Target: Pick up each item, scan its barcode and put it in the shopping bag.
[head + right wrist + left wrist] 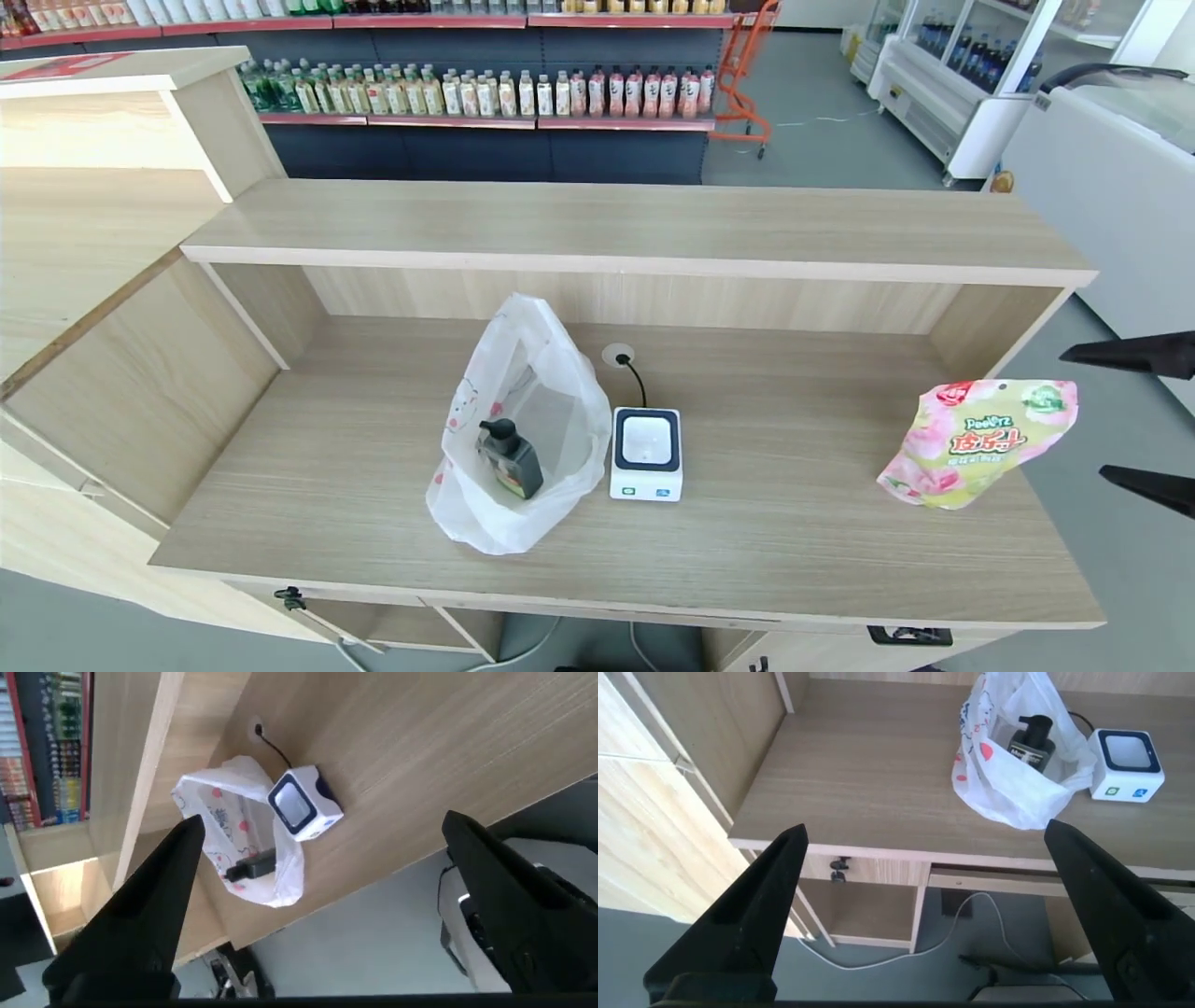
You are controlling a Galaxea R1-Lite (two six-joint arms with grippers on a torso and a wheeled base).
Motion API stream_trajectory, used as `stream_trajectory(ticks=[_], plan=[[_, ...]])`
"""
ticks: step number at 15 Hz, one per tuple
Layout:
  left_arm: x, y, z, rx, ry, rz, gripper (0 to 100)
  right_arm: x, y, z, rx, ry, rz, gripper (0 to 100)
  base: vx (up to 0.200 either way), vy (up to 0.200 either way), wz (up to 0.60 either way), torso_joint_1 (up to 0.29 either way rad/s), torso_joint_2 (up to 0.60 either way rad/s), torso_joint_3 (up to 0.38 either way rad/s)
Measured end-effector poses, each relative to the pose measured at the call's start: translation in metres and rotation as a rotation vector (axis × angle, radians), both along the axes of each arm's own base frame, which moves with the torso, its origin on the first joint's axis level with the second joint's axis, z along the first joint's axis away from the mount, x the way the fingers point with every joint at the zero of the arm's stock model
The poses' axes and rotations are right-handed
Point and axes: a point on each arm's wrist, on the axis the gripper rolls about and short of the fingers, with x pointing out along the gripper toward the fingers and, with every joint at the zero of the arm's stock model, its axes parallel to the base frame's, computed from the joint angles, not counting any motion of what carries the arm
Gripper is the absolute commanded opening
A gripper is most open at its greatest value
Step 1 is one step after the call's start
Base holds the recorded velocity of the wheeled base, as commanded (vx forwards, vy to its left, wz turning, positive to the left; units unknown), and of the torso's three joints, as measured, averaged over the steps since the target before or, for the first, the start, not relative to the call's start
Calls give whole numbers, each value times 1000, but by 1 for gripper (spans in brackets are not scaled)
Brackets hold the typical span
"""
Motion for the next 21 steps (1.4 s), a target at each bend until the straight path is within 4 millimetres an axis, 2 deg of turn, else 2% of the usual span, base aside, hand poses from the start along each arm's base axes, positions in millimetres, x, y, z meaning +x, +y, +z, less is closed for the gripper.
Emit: stream_trajectory(ticks=[4,10,18,21], plan=[[0,0,0,1,0,-1,100,26,-31,10,40,20,-168,100,0,-200,0,11,6,1],[0,0,0,-3,0,0,100,53,-59,-6,94,155,-290,100,0,0,0,0,0,0],[0,0,0,-3,0,0,100,111,-64,-31,209,274,-302,100,0,0,0,0,0,0],[0,0,0,-3,0,0,100,143,-66,-49,197,322,-286,100,0,0,0,0,0,0]])
